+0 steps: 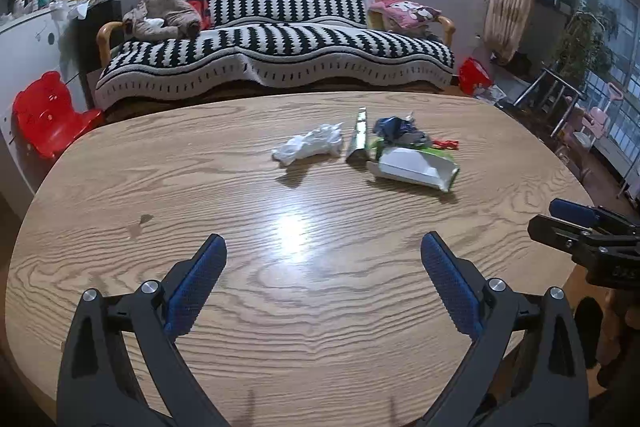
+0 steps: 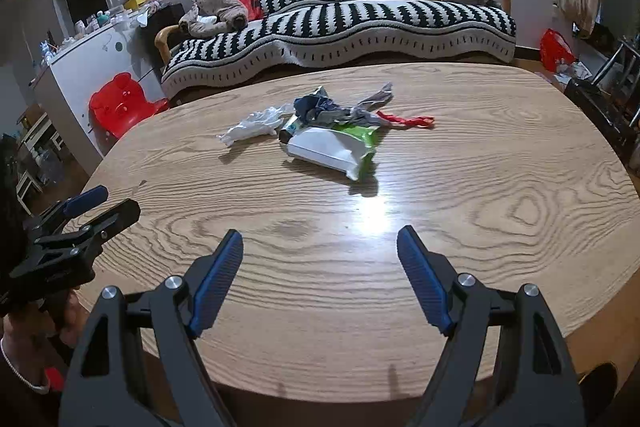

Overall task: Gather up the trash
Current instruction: 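Return both tools to the table over the remaining trash, then grasp the white tissue with the left tool while the right tool grasps the white-and-green snack bag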

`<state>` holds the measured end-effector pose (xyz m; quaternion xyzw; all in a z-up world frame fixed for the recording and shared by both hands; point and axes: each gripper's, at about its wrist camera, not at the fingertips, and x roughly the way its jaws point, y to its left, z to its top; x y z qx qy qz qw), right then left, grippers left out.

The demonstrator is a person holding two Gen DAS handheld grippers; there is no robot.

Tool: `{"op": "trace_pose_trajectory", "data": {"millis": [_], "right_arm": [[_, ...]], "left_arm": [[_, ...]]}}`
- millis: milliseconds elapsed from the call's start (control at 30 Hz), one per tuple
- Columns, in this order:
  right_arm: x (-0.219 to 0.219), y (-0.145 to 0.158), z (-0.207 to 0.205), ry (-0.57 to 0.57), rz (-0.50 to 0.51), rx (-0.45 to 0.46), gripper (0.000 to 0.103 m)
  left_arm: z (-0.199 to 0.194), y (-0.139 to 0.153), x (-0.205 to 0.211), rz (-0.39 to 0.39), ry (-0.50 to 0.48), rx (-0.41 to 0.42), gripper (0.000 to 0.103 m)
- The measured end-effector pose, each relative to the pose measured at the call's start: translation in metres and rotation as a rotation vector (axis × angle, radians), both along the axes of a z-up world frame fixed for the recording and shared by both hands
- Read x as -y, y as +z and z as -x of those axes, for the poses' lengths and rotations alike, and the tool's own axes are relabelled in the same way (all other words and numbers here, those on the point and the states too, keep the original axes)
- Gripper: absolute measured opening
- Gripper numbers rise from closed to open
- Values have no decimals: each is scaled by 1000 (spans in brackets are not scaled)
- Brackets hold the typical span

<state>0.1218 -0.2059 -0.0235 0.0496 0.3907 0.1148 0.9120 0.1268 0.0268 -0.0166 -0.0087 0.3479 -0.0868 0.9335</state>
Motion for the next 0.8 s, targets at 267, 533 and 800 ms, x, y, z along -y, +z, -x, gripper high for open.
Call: {"op": "trace_pose_trajectory", "data": {"millis": [267, 533, 800], "right_arm": [[-1, -11, -27, -6, 5, -10, 77], [7, -45, -90, -17, 1, -43, 77], [17, -81, -148, 27, -23, -130, 76]], "left_arm": [[-25, -17, 10, -49, -31, -26, 95], [-105, -44, 5, -67, -36, -76, 95], [-185, -69, 7, -81, -116, -149, 95]]}}
